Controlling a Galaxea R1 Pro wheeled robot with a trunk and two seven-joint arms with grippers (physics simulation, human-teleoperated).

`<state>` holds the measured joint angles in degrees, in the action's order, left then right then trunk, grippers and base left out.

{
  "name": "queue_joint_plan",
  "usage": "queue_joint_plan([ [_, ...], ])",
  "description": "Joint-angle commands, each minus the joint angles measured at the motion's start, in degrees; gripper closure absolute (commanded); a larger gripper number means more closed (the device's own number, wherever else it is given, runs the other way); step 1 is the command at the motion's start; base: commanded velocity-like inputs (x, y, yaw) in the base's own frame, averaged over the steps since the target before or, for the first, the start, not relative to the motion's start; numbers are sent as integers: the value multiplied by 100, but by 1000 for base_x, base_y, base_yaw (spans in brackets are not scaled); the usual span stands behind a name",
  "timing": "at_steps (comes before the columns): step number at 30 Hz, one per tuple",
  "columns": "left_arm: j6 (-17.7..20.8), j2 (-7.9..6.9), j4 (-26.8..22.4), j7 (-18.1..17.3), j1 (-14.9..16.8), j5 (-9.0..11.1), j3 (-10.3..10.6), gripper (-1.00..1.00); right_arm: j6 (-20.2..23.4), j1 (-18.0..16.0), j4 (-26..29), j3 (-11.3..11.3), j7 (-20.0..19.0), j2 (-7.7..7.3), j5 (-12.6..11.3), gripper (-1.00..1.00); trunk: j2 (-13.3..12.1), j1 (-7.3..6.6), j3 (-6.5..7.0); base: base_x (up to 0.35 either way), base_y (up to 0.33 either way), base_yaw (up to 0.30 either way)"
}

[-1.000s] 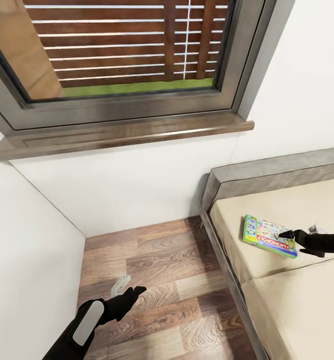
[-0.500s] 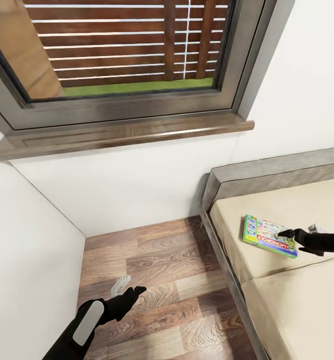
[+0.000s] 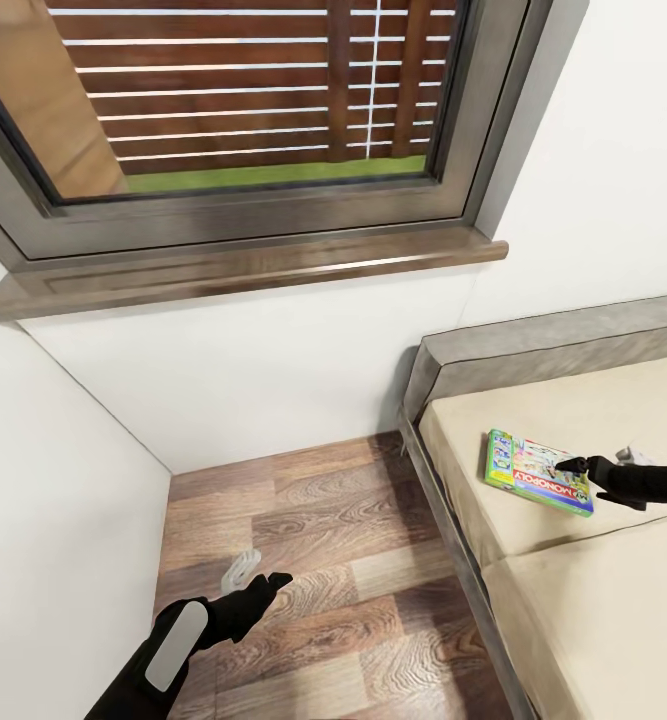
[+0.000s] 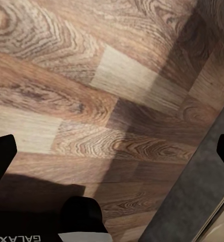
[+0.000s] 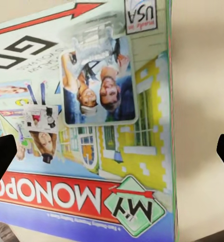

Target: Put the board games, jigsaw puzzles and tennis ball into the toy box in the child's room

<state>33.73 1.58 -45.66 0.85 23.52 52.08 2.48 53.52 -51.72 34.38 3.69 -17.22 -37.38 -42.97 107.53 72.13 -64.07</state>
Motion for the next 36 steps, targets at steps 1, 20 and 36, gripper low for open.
queue_joint_plan([
  [1, 20, 0, -5, 9, 1, 19, -1, -100, 1, -5, -2, 22, -60, -6, 54, -100, 2, -1, -4, 0, 0, 0],
  [20, 20, 0, -4, 12, 0, 15, -1, -100, -16, -3, -2, 19, -62, -6, 56, -100, 2, -1, -4, 0, 0, 8],
  [36, 20, 2, -4, 12, 3, 15, -2, -100, -10, -3, -2, 20, -62, -11, 51, -100, 2, -1, -4, 0, 0, 81],
])
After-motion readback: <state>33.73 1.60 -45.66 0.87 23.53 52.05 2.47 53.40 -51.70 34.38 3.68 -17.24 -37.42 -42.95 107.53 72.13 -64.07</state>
